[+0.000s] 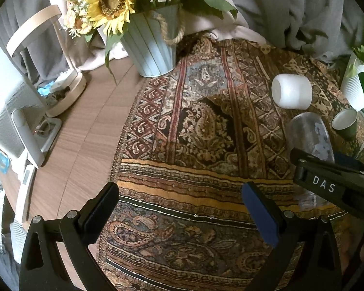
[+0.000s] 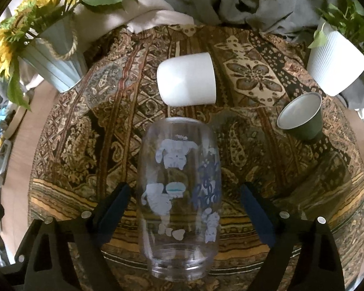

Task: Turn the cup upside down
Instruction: 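Close the right gripper around the upright clear glass cup, then lift the glass cup with the right gripper while the left gripper grasps it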

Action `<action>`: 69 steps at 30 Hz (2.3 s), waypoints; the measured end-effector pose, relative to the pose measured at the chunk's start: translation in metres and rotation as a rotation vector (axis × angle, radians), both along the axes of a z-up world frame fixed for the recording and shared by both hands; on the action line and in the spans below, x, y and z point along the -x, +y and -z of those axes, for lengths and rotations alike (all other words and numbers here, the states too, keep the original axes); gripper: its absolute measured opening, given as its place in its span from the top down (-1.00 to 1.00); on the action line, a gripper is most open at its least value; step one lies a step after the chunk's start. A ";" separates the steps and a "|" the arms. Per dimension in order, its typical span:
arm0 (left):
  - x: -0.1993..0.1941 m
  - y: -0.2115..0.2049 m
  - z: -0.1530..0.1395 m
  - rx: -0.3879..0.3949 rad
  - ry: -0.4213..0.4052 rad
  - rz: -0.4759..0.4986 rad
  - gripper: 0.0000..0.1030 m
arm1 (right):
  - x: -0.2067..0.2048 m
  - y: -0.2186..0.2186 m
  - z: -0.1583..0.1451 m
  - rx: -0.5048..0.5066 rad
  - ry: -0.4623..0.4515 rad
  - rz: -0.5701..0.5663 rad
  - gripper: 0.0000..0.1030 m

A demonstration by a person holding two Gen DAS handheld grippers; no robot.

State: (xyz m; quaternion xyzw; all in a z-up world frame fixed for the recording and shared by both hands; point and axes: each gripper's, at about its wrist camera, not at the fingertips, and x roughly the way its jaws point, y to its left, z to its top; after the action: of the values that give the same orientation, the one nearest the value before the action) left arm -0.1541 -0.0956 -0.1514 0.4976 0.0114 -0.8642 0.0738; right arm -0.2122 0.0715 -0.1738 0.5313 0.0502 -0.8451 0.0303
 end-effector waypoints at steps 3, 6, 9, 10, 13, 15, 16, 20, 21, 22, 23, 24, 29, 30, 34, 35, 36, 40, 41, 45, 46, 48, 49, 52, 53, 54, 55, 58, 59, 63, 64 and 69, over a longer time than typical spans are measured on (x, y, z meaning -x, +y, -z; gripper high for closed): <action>0.000 0.000 0.001 -0.004 -0.006 0.000 -1.00 | 0.001 0.001 0.003 0.017 -0.012 -0.005 -0.48; -0.001 0.001 0.001 -0.004 -0.001 -0.004 -1.00 | 0.001 0.000 0.003 0.027 -0.020 -0.020 -0.40; -0.003 0.001 -0.002 0.009 0.007 -0.002 -1.00 | 0.000 0.001 0.003 0.033 -0.017 -0.021 -0.40; -0.004 0.002 -0.003 0.010 0.010 -0.001 -1.00 | -0.001 0.001 0.002 0.035 -0.018 -0.021 -0.40; -0.008 0.001 -0.006 -0.003 0.019 -0.001 -1.00 | -0.007 0.002 -0.002 0.038 -0.017 -0.025 -0.39; -0.011 0.001 -0.010 -0.006 0.028 -0.004 -1.00 | -0.012 0.003 -0.006 0.042 -0.012 -0.026 -0.39; -0.012 0.001 -0.012 -0.006 0.033 -0.004 -1.00 | -0.015 0.003 -0.009 0.043 -0.008 -0.024 -0.39; -0.020 0.001 -0.020 -0.014 0.055 -0.005 -1.00 | -0.027 0.007 -0.019 0.056 -0.004 -0.017 -0.39; -0.022 0.001 -0.021 -0.020 0.059 -0.003 -1.00 | -0.031 0.008 -0.022 0.058 -0.003 -0.014 -0.39; -0.024 0.001 -0.023 -0.025 0.063 -0.001 -1.00 | -0.036 0.010 -0.025 0.059 -0.002 -0.010 -0.39; -0.026 0.001 -0.024 -0.030 0.066 0.001 -1.00 | -0.040 0.012 -0.027 0.059 -0.001 -0.008 -0.39; -0.028 0.002 -0.025 -0.034 0.069 0.004 -1.00 | -0.045 0.014 -0.030 0.059 0.000 -0.004 -0.39; -0.039 0.009 -0.027 -0.042 0.074 0.031 -1.00 | -0.067 0.022 -0.034 0.053 -0.009 0.018 -0.39; -0.041 0.011 -0.027 -0.042 0.073 0.037 -1.00 | -0.071 0.024 -0.034 0.053 -0.011 0.025 -0.39; -0.049 0.016 -0.024 -0.045 0.063 0.053 -1.00 | -0.089 0.030 -0.030 0.052 -0.029 0.039 -0.39; -0.050 0.017 -0.023 -0.046 0.061 0.057 -1.00 | -0.092 0.031 -0.028 0.052 -0.033 0.044 -0.39; -0.052 0.018 -0.022 -0.045 0.059 0.060 -1.00 | -0.096 0.032 -0.026 0.051 -0.038 0.047 -0.39; -0.058 0.023 -0.018 -0.030 0.047 0.074 -1.00 | -0.107 0.034 -0.017 0.052 -0.057 0.047 -0.40; -0.060 0.024 -0.016 -0.027 0.043 0.077 -1.00 | -0.109 0.035 -0.015 0.053 -0.062 0.046 -0.40; -0.065 0.025 -0.011 -0.020 0.028 0.075 -1.00 | -0.112 0.036 -0.005 0.046 -0.084 0.046 -0.39; -0.066 0.025 -0.009 -0.017 0.023 0.072 -1.00 | -0.113 0.037 -0.003 0.046 -0.085 0.047 -0.39; -0.066 0.025 -0.006 -0.014 0.016 0.070 -1.00 | -0.113 0.037 0.001 0.042 -0.092 0.051 -0.39; -0.067 0.025 -0.004 -0.014 0.012 0.070 -1.00 | -0.114 0.037 0.002 0.041 -0.093 0.052 -0.40; -0.068 0.026 -0.001 -0.020 0.000 0.067 -1.00 | -0.116 0.036 0.002 0.029 -0.080 0.043 -0.40; -0.068 0.026 0.000 -0.024 -0.003 0.066 -1.00 | -0.116 0.035 0.003 0.027 -0.077 0.042 -0.40; -0.069 0.026 0.000 -0.027 -0.006 0.065 -1.00 | -0.116 0.035 0.003 0.025 -0.075 0.041 -0.40; -0.069 0.026 0.000 -0.026 -0.006 0.063 -1.00 | -0.116 0.035 0.003 0.023 -0.075 0.039 -0.40; -0.069 0.026 -0.001 -0.023 -0.004 0.060 -1.00 | -0.115 0.036 0.002 0.027 -0.075 0.038 -0.40; -0.070 0.026 -0.002 -0.023 -0.001 0.059 -1.00 | -0.115 0.036 0.002 0.028 -0.076 0.038 -0.40; -0.071 0.026 -0.009 -0.033 0.013 0.058 -1.00 | -0.117 0.038 -0.002 0.037 -0.071 0.041 -0.47; -0.072 0.026 -0.012 -0.037 0.017 0.057 -1.00 | -0.118 0.039 -0.006 0.036 -0.062 0.040 -0.48; -0.076 0.029 -0.028 -0.061 0.046 0.060 -1.00 | -0.127 0.044 -0.033 0.035 -0.003 0.047 -0.54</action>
State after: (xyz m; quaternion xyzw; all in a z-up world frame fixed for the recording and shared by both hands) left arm -0.0780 -0.0666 -0.1233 0.4798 0.0245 -0.8764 0.0325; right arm -0.0855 0.1151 -0.1411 0.5331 0.0228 -0.8455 0.0200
